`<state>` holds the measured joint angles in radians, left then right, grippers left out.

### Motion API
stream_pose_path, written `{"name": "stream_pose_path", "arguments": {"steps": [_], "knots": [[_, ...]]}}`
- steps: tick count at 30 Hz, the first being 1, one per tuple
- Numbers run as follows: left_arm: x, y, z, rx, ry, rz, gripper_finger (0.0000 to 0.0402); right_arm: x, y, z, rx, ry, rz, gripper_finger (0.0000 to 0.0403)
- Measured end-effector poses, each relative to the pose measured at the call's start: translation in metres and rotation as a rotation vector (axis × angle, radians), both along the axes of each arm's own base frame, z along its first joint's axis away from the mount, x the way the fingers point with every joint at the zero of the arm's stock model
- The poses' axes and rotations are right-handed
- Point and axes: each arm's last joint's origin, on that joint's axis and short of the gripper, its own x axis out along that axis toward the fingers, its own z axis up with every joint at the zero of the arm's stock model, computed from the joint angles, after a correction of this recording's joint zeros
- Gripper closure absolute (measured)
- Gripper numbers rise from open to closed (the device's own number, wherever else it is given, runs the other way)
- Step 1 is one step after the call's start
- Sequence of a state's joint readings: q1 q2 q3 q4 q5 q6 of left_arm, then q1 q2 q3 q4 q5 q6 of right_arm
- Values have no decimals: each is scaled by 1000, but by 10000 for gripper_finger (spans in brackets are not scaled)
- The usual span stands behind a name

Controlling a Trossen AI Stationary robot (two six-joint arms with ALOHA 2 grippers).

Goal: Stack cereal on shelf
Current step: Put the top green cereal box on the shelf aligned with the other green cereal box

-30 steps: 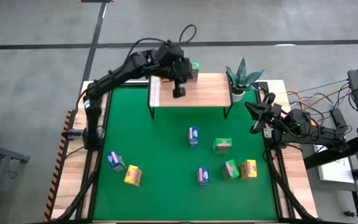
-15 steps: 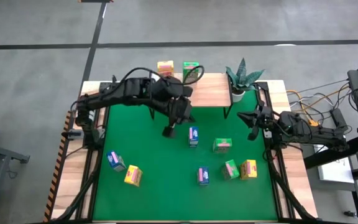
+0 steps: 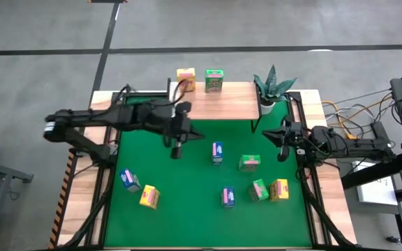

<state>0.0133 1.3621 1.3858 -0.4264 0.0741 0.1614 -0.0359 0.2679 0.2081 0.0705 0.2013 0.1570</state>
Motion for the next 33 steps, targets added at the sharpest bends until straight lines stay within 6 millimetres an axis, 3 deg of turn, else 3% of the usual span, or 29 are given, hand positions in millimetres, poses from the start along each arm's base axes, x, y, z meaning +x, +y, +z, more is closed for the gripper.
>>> {"name": "stream_pose_path", "arguments": {"steps": [8,16,21,25,33], "knots": [[-45,-2,-43,-32,-125,20,402,27,2,0,65,96,37,385],[-71,-1,-77,-5,-292,38,402,55,14,24,65,279,106,385],[-81,-1,-79,26,-373,33,402,73,37,38,20,454,191,385],[-84,-1,-81,34,-356,31,402,85,56,55,21,586,165,385],[-83,-1,-82,54,-352,26,402,96,71,73,83,925,63,385]]}}
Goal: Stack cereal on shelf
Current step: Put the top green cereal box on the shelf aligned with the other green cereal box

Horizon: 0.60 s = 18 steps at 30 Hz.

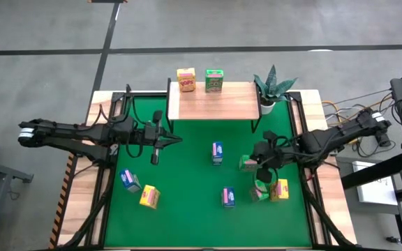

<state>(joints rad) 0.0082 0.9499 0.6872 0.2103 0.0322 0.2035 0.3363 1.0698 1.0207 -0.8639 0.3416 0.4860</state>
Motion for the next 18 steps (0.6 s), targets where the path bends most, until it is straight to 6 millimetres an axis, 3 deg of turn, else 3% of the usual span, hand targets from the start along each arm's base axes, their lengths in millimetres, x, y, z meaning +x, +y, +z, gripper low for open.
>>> {"name": "stream_pose_path", "arguments": {"steps": [9,18], "knots": [[2,0,-2,-1,8,0,402,14,3,8,-8,77,-32,371],[2,0,-2,5,10,-1,402,11,3,-8,53,131,-85,253]]}}
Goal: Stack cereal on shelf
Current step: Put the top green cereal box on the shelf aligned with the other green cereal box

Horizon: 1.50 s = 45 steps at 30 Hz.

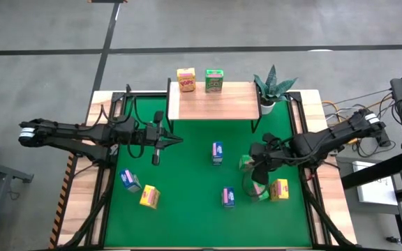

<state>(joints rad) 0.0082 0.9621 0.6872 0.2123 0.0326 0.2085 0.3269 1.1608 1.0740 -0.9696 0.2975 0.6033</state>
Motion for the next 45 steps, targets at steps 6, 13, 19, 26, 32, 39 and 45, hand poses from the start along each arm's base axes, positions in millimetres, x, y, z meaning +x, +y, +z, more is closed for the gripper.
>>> {"name": "stream_pose_path", "arguments": {"steps": [6,13,19,26,32,39,45], "knots": [[0,0,0,0,0,0,402,-3,-2,-11,-4,42,-4,173],[0,0,0,12,-4,-1,402,-8,-5,-31,-62,106,13,121],[0,0,0,15,-4,-1,402,-8,-6,-40,-72,111,23,132],[0,0,0,18,-4,-1,402,-4,-5,-39,-79,78,62,178],[0,0,0,18,-4,-2,402,-4,-5,-41,-80,80,61,213],[0,0,0,18,-4,-2,402,2,-3,-47,-95,100,74,236],[0,0,0,18,-3,-2,402,3,-2,-49,-101,112,87,253]]}}
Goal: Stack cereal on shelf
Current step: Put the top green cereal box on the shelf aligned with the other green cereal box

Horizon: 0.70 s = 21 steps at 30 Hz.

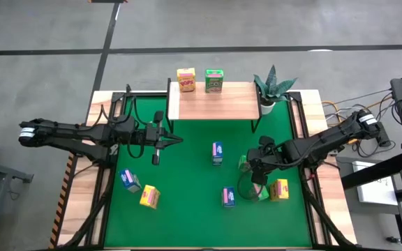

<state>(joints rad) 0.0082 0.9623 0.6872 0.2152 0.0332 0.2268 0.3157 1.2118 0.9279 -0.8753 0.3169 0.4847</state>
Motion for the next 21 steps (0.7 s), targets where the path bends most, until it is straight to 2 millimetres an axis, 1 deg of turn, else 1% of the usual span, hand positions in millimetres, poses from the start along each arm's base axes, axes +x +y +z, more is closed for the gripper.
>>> {"name": "stream_pose_path", "arguments": {"steps": [8,12,14,16,21], "knots": [[0,0,0,0,1,0,402,0,0,8,15,-26,1,278],[0,0,0,0,2,-1,402,4,1,21,19,-54,11,282],[0,0,0,0,1,-1,402,5,-1,32,19,-54,3,281],[-1,0,1,1,-4,-1,402,6,-5,48,20,-59,-14,281],[-9,0,7,60,-32,-3,402,11,-21,93,14,-134,-42,285]]}}
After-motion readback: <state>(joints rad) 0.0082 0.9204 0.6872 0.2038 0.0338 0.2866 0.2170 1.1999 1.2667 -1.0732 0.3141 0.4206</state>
